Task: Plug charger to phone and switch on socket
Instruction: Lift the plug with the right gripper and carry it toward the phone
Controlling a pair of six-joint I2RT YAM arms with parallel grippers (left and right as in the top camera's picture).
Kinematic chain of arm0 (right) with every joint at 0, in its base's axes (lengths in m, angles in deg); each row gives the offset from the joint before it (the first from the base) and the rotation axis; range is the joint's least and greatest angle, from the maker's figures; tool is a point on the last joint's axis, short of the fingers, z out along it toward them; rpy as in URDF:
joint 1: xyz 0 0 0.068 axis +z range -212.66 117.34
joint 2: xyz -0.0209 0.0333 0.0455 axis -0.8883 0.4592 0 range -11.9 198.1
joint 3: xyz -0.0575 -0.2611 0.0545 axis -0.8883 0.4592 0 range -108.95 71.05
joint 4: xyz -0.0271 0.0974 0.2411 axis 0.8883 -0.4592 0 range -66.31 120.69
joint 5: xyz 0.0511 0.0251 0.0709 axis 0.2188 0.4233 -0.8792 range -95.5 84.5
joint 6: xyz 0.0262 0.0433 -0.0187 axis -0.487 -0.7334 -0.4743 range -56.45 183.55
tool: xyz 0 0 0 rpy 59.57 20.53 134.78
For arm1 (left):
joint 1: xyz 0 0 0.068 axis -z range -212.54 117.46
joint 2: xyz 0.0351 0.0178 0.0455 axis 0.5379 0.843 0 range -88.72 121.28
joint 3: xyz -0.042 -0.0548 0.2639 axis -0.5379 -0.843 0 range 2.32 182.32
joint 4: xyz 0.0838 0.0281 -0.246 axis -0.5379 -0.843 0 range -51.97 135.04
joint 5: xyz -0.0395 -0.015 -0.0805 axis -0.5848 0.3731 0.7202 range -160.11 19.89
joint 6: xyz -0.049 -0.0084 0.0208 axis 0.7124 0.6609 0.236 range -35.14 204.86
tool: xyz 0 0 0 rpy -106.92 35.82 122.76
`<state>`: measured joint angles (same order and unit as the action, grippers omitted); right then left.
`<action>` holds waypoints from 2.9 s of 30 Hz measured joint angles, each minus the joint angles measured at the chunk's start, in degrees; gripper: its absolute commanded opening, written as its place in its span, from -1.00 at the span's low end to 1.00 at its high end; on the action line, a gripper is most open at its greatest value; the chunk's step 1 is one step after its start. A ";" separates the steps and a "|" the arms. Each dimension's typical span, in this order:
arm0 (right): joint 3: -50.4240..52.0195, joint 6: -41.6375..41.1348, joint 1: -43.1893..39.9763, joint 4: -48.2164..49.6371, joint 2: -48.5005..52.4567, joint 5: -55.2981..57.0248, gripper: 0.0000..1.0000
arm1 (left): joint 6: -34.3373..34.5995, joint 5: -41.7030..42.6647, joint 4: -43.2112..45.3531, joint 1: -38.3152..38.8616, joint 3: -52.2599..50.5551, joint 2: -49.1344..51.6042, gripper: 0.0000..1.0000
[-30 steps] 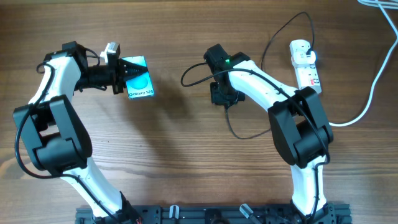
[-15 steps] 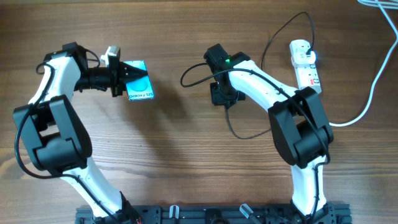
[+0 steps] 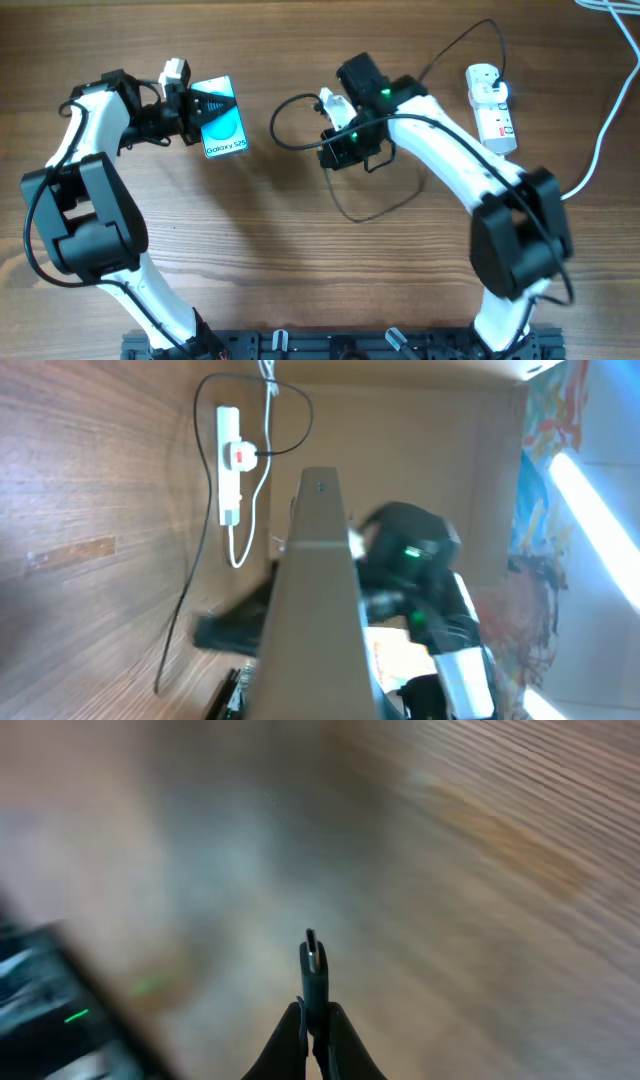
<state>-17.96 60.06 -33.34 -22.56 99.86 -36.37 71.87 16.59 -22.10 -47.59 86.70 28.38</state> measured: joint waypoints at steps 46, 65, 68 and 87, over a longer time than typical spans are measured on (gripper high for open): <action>13.90 -4.87 0.59 3.30 1.33 34.18 -0.91 | -1.75 0.83 -0.61 -3.43 0.00 -0.02 -0.92; 13.88 -9.14 0.20 7.15 3.32 35.63 -0.67 | -1.77 0.81 -0.61 -3.43 0.00 -0.02 -0.92; 13.88 -9.33 0.20 7.06 3.37 35.21 -0.61 | -1.75 0.81 -0.61 -3.43 0.00 0.00 -0.92; 13.88 -9.90 0.22 3.45 3.37 34.49 -0.91 | -1.75 0.81 -0.61 -3.43 0.00 -0.02 -0.92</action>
<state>-4.08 50.16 -33.12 -19.11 103.23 -1.88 70.12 17.40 -22.71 -51.02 86.70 28.36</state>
